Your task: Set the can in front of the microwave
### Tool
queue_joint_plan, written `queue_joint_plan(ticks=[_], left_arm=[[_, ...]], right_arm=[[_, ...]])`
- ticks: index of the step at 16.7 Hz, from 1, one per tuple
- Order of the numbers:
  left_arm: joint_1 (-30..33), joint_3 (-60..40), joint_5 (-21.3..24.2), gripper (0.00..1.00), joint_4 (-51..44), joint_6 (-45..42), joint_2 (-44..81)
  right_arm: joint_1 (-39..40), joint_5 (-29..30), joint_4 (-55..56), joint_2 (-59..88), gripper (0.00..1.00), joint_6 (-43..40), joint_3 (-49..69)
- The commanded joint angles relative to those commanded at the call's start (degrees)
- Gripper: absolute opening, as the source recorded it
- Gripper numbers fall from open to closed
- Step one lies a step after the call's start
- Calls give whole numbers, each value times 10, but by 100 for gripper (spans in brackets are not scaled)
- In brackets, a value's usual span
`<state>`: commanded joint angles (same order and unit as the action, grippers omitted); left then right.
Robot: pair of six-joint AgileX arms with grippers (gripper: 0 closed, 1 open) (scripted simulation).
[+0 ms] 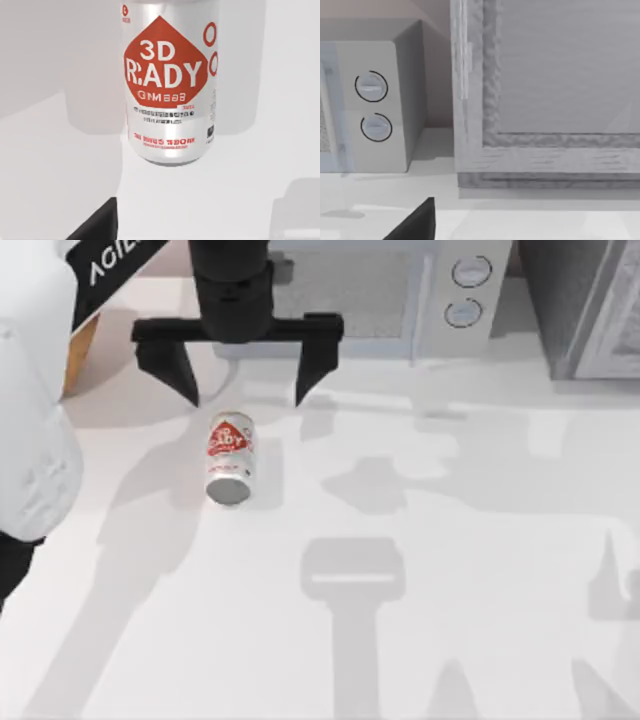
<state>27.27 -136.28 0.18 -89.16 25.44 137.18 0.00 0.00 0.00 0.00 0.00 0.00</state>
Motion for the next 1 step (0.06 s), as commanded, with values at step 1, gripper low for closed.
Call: queue_joint_plan(ticks=[1], left_arm=[[0, -6, 0, 100, -6, 0, 0]], right_arm=[[0, 0, 0, 0, 100, 0, 0]])
